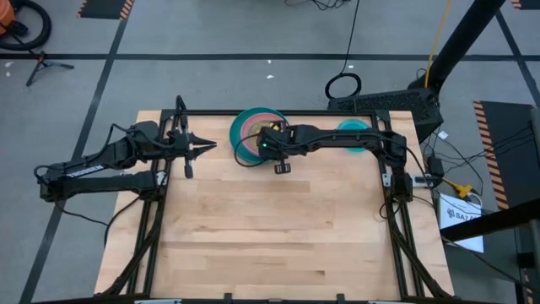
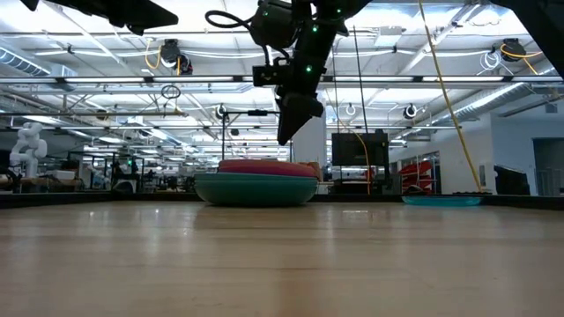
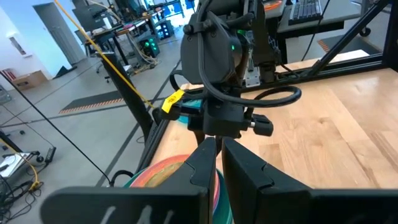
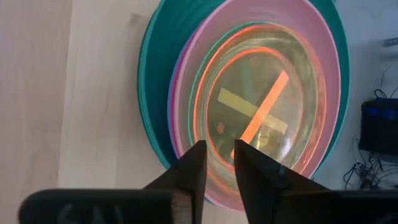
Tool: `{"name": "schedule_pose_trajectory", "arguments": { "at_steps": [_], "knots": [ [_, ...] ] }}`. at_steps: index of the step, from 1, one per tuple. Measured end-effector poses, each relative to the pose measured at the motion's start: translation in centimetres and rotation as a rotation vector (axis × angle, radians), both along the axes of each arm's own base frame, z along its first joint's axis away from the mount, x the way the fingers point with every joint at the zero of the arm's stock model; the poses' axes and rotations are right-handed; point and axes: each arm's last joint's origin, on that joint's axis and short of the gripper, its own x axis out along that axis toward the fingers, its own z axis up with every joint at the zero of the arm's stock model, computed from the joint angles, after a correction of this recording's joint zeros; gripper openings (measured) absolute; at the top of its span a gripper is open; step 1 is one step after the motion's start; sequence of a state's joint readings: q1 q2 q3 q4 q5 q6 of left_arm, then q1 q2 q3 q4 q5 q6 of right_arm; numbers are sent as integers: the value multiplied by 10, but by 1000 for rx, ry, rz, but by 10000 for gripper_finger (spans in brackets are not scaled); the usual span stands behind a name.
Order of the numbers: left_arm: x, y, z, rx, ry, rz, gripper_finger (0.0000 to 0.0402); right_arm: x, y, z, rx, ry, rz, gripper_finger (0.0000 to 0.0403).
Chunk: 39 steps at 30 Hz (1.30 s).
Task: Stack plastic plates
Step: Stack the orange plate on top of the green plate, then stack the light blue plate on top of the orange plate
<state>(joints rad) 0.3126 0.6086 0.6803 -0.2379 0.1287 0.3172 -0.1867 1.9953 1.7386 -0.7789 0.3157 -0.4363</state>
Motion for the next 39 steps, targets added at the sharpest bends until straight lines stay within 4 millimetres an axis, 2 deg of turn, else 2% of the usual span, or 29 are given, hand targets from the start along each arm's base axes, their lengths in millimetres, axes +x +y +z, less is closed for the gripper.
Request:
{"name": "schedule_pose_trajectory", "arguments": {
  "at_steps": [6, 11, 18, 25, 31, 39],
  "knots": [
    [0, 0, 0, 1, 0, 0, 35, 1, -1, 0, 27, -43, -74, 100],
    [0, 0, 0, 0, 2, 0, 35, -7, -3, 6, 67, -42, -165, 103],
    [0, 0, 0, -6, 2, 0, 35, -36, -15, 24, 152, -33, -429, 90],
    [0, 0, -1, -14, 4, 2, 35, -69, -36, 31, 192, 82, -651, 89],
    [0, 0, -2, -19, 21, 2, 35, -95, -54, 16, 199, 115, -732, 89],
    [-1, 0, -3, -36, 22, 5, 35, -148, -74, -30, 217, 28, -887, 89]
  ]
}}
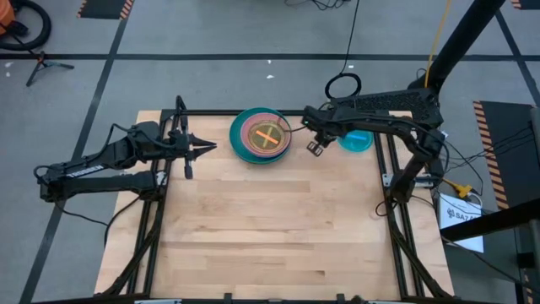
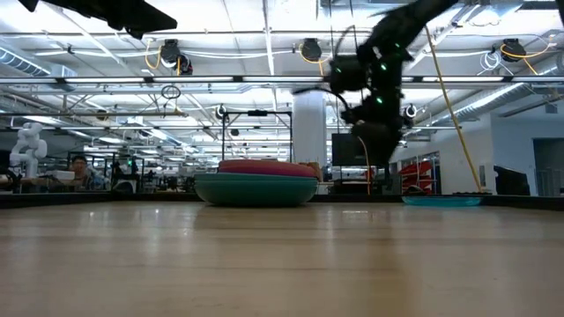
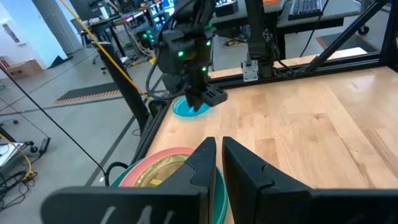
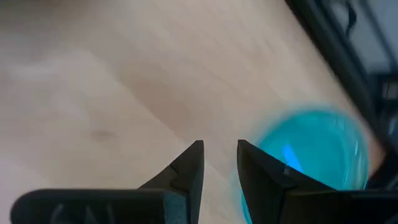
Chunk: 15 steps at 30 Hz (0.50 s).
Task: Stack plastic plates
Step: Stack the light blue plate on top of the orange plate
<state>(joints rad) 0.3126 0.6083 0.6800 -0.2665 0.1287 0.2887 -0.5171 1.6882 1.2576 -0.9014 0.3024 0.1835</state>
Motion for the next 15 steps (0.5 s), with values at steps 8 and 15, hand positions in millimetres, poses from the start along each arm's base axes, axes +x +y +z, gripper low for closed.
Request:
{"name": "schedule_pose_trajectory", "arguments": {
  "at_steps": [8, 15],
  "knots": [
    [0, 0, 0, -1, -1, 0, 35, -50, -20, -33, 84, 19, -332, 89],
    [0, 0, 0, 5, -1, -1, 35, -52, -22, -41, 76, -4, -348, 89]
  ]
}}
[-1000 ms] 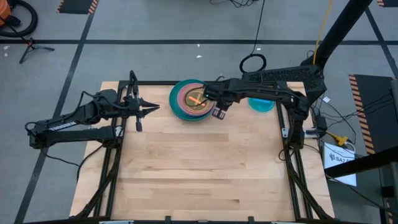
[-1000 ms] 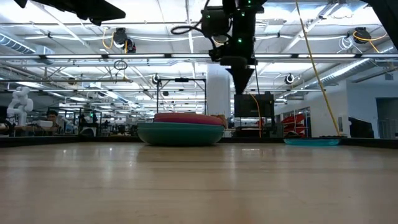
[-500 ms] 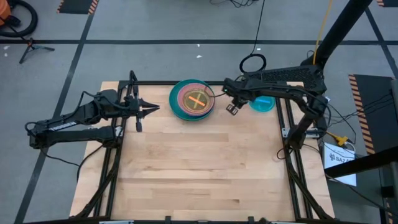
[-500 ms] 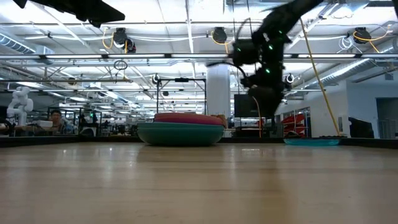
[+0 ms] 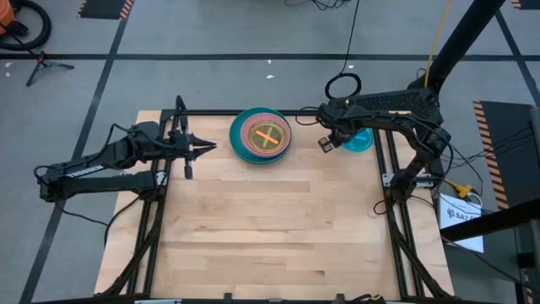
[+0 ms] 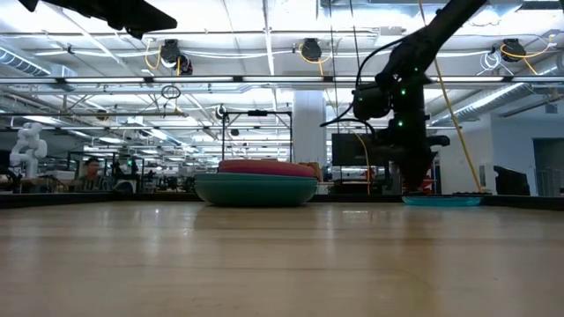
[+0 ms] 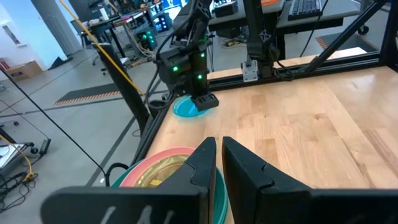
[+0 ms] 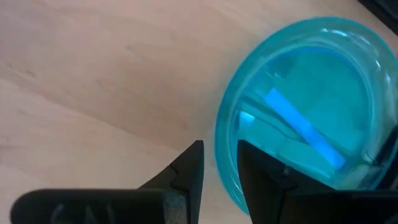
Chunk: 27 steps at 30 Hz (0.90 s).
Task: Stack plastic plates
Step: Stack the light blue plate on top of the orange plate
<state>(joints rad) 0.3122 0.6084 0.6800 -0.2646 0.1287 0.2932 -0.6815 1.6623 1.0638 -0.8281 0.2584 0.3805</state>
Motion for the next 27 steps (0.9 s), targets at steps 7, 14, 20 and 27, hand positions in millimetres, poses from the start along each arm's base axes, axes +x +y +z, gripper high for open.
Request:
{"name": "schedule_pose_trajectory", "arguments": {
  "at_steps": [7, 14, 20, 27],
  "knots": [
    [0, 0, 0, 0, 0, 0, 35, 1, 0, -8, -33, -39, 0, 89],
    [0, 0, 0, 0, -1, 0, 35, -3, 2, -19, -43, -42, -1, 89],
    [0, 0, 0, 0, -1, 0, 35, -8, 5, -30, -74, -33, -2, 89],
    [0, 0, 0, 0, 0, 0, 35, -11, 7, -35, -103, -10, 0, 89]
  ]
}}
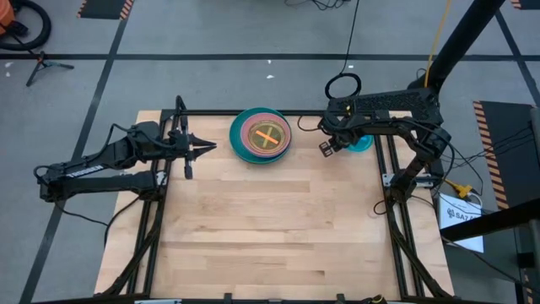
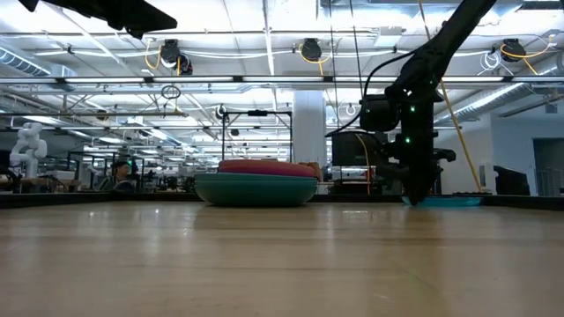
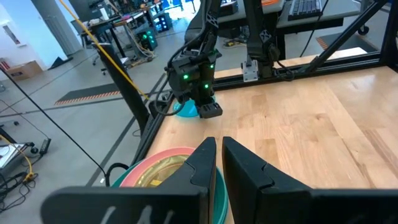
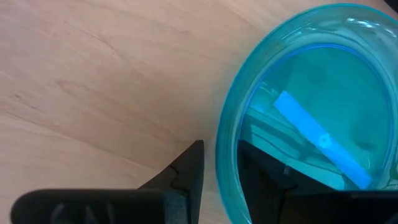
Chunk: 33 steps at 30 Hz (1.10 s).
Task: Stack plastic plates
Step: Stack the light blue plate on top of the orange plate
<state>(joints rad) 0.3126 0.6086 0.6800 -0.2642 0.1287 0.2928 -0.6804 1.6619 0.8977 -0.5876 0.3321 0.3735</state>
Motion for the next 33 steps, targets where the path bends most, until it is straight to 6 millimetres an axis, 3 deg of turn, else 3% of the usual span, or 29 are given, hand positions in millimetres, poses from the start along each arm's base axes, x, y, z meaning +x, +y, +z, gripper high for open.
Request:
{"name": "schedule_pose_trajectory", "arguments": {
  "at_steps": [7, 15, 22, 28, 33],
  "knots": [
    [0, 0, 0, 2, 0, 0, 35, 1, -1, 0, -12, 2, 16, 78],
    [0, 0, 0, 4, 1, -1, 35, 0, -1, -1, -12, 6, 22, 6],
    [0, 0, 0, 5, 1, -1, 35, 7, 6, 1, -7, 13, 59, 3],
    [0, 0, 1, 9, -6, -2, 35, 27, 17, 22, -66, 19, 133, 2],
    [0, 0, 1, 10, -6, -2, 35, 56, 28, 51, -135, -33, 242, 1]
  ]
}}
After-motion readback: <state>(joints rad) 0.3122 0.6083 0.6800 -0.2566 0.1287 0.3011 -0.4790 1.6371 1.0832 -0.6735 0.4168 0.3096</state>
